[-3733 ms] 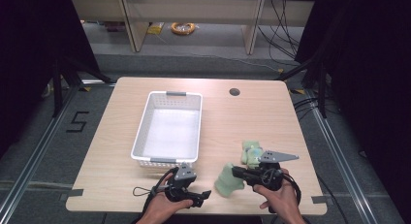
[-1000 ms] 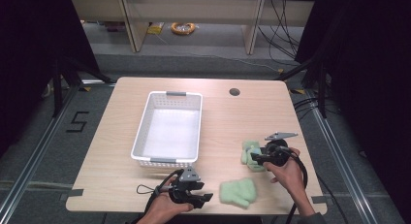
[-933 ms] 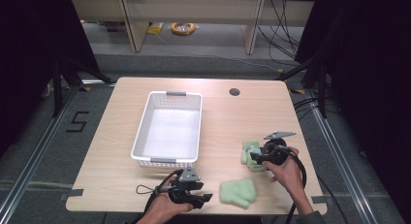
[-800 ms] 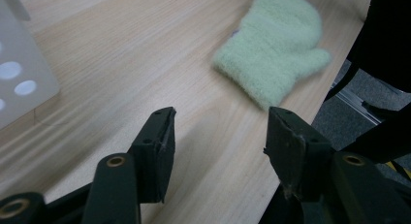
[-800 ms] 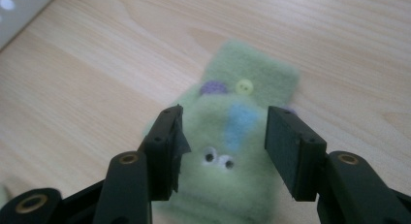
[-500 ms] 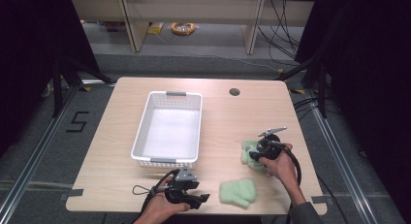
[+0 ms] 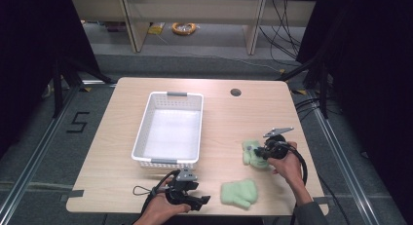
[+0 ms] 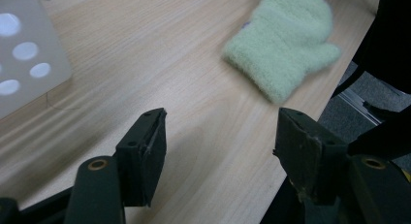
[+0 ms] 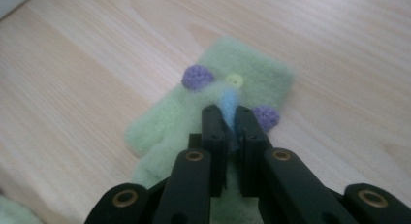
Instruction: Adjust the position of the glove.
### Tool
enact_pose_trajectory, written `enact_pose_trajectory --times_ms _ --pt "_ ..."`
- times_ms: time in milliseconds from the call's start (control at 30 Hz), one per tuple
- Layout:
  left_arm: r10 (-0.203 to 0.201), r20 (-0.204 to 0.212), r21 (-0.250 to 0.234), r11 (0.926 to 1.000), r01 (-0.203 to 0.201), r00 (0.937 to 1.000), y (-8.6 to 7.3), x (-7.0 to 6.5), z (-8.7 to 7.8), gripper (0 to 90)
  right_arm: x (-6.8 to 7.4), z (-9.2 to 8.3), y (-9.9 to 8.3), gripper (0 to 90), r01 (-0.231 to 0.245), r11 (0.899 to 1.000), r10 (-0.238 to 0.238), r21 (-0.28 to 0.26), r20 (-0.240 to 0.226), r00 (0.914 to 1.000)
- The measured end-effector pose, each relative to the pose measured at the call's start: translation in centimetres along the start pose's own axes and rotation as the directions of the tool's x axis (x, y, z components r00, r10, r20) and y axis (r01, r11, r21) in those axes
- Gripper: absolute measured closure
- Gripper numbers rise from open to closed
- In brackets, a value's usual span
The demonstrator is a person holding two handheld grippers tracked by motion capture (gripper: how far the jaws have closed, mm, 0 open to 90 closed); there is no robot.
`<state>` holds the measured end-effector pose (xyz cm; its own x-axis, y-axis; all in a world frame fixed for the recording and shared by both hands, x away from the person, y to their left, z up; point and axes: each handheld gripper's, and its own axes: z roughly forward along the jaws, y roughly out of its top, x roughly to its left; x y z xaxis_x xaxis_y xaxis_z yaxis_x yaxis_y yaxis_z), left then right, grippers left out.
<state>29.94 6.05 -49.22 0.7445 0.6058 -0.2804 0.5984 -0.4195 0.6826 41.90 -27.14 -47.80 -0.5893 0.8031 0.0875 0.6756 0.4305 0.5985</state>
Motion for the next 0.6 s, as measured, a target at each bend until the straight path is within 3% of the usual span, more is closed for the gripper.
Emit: enact_pose_trajectory --times_ms 67,133,167,200,233,267,300,367,400,500,533,600 --pt "-0.006 -0.003 -0.003 1.0 0.006 1.0 0.0 0.2 -0.2 35.1 0.5 -1.0 0.2 85.6 0.055 0.997 -0.056 -0.059 -0.015 0.9983" --pt "0.003 -0.007 0.01 0.9999 -0.003 1.0 0.0 0.3 -0.4 34.9 0.7 -1.8 0.3 85.7 0.078 0.996 -0.079 -0.048 -0.032 0.9963" --pt "-0.007 -0.003 0.007 1.0 0.007 1.0 0.0 0.4 -0.4 34.7 1.2 -2.2 0.4 85.7 0.067 0.995 -0.071 -0.08 -0.045 0.9965" --pt "0.004 -0.006 0.017 0.9998 -0.004 1.0 0.0 0.8 -0.5 34.3 1.9 -3.7 0.6 85.7 0.11 0.991 -0.115 -0.079 -0.06 0.9916" --pt "0.004 -0.006 0.017 0.9998 -0.004 1.0 0.0 0.8 -0.5 34.0 1.9 -3.7 0.6 85.7 0.11 0.991 -0.115 -0.079 -0.06 0.9916" --pt "-0.019 -0.012 0.005 0.9998 0.019 0.9997 0.0 0.7 -0.5 34.0 2.4 -4.0 0.5 85.6 0.114 0.985 -0.124 -0.129 -0.075 0.9894" --pt "-0.008 -0.021 0.015 0.9999 0.008 0.9997 0.0 0.9 -0.6 33.8 2.7 -4.7 0.6 85.7 0.148 0.981 -0.16 -0.123 -0.101 0.9818" --pt "-0.022 -0.01 -0.003 0.9998 0.022 0.9997 0.0 0.9 -0.6 33.6 3.5 -6.0 0.4 85.6 0.169 0.979 -0.183 -0.117 -0.125 0.9751" --pt "-0.007 -0.025 0.014 0.9999 0.008 0.9997 0.1 1.1 -0.8 33.6 4.0 -6.4 0.2 85.6 0.186 0.973 -0.204 -0.133 -0.137 0.9694" --pt "-0.031 -0.017 -0.012 0.9995 0.03 0.9994 0.3 1.0 -0.7 33.5 5.2 -7.6 -0.5 85.6 0.241 0.962 -0.263 -0.13 -0.194 0.9451" --pt "-0.008 -0.029 0.002 1.0 0.008 0.9996 0.4 1.2 -0.8 33.5 5.6 -7.9 -0.7 85.6 0.253 0.959 -0.276 -0.131 -0.212 0.9376" --pt "-0.009 -0.026 0.002 1.0 0.01 0.9996 0.6 1.1 -0.9 33.6 6.3 -8.0 -1.2 85.5 0.276 0.952 -0.3 -0.129 -0.235 0.9243"
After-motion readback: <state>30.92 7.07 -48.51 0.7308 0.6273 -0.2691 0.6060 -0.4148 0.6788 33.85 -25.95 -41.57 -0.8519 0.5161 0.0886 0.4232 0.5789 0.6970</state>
